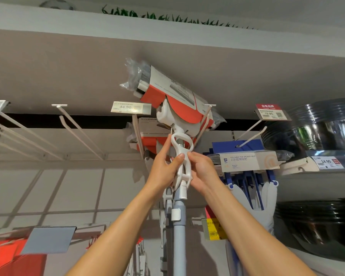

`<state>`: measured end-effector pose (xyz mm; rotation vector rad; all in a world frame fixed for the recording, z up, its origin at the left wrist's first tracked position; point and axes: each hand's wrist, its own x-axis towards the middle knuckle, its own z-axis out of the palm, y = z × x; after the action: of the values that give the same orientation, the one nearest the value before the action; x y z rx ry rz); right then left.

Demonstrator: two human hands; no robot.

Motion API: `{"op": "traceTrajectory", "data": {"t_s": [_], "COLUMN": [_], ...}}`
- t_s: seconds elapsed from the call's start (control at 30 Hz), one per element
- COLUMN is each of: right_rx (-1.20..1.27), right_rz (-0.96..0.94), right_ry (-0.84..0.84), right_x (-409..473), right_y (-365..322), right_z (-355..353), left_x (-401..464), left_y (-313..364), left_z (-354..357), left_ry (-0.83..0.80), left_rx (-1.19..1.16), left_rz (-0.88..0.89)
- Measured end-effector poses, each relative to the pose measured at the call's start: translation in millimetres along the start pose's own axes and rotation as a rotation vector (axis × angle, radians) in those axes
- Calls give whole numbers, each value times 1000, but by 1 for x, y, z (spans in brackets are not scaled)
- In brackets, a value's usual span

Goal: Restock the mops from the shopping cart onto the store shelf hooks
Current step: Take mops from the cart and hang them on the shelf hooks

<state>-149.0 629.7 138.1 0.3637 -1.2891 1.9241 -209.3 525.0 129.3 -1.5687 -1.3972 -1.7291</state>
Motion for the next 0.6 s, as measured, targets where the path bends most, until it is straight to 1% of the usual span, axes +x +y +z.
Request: {"op": "traceTrajectory", "data": {"t_s": [0.43, 0.6], "right_rx": [-268, -346], "right_rz": [-10, -7], "right_ry": [176, 188], "right_x": [20, 29], "right_y": [20, 40], "right_z": [26, 26], "left_x": [7, 2], "left_y": [-39, -52], "left_z": [-11, -12], "left_ry": [106, 140], "left_rx": [-54, -137], "left_rz": [-174, -323]}}
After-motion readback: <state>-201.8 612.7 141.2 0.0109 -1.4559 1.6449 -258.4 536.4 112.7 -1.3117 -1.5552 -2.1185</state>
